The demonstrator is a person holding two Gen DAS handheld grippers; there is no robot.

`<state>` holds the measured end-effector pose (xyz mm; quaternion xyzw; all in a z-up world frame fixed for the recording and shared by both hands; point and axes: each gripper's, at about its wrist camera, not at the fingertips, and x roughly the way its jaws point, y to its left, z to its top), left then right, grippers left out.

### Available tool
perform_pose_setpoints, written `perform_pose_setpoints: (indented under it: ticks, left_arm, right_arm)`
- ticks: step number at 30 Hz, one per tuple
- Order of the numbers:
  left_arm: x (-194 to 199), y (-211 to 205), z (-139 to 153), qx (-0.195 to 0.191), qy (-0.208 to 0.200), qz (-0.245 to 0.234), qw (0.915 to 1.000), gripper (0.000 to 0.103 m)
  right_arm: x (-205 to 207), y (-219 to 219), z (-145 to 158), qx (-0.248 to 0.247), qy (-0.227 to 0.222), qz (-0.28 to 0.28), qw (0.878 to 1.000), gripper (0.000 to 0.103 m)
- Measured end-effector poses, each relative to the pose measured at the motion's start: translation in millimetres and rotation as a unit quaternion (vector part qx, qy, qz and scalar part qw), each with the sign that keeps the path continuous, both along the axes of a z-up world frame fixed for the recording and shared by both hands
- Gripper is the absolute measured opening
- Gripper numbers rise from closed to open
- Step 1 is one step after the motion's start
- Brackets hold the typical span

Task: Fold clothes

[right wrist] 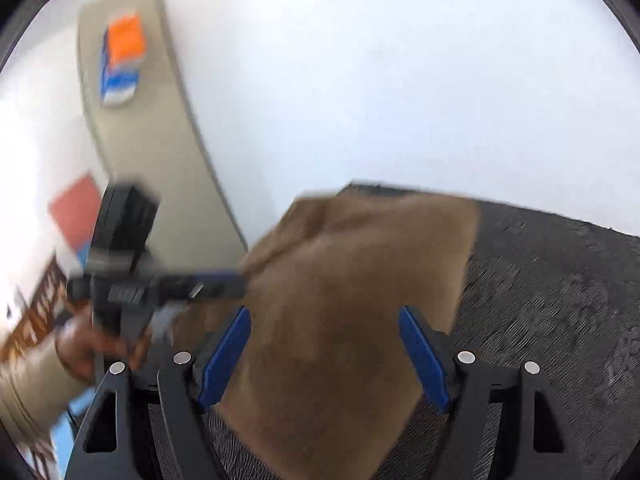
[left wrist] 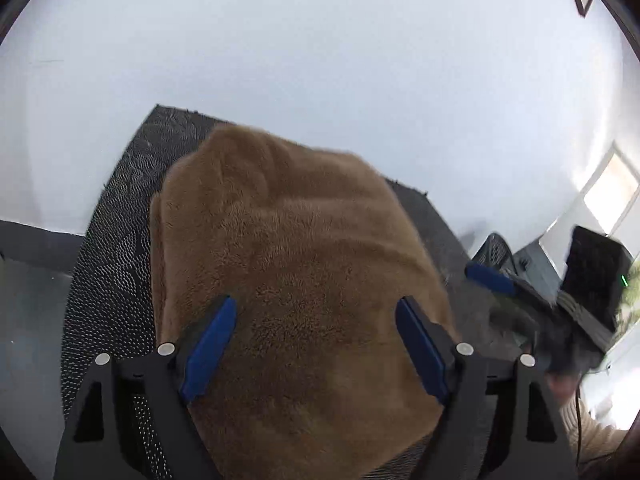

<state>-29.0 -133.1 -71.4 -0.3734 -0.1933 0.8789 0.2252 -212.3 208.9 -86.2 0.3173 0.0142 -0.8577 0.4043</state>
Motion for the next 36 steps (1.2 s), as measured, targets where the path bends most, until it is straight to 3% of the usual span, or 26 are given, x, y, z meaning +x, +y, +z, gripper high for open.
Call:
perform_pose_setpoints:
  ticks: [2, 6, 10, 15, 23, 27, 36]
  left_arm:
    - [-6, 2, 14, -0.002, 0.011, 0.001, 0.9999, 0.086]
    - [-26, 12, 24, -0.004, 0.003, 0.0, 1.0, 0.088]
    - [-18, 33, 3, -0.016, -0.022, -0.029, 0.9992, 0.088]
    - [-5, 43, -12, -0.066, -0.006, -0.033, 0.9973, 0.088]
    - [-3, 34, -26, -0.062, 0.013, -0.034, 0.9974, 0.088]
    - [3, 30, -32, -0.055, 0.03, -0.026, 0.9977, 0.088]
    - [41, 21, -7, -0.023, 0.032, 0.005, 0.9992, 0.088]
  right_arm:
    - [-24, 9, 12, -0.003, 0.001, -0.022, 1.0, 0.079]
    - [-80, -20, 0, 0.017, -0.006, -0.026, 1.0, 0.078]
    - [-109, -55, -24, 0.045, -0.03, 0.007, 0.999, 0.079]
    - [-146, -99, -55, 0.079, -0.061, 0.047, 0.994, 0.078]
    - [-164, -132, -102, 0.145, -0.094, 0.084, 0.981, 0.079]
    - [-159, -140, -104, 0.174, -0.078, 0.092, 0.977, 0.081]
    - [-151, -156, -54, 0.161, -0.05, 0.122, 0.978, 0.082]
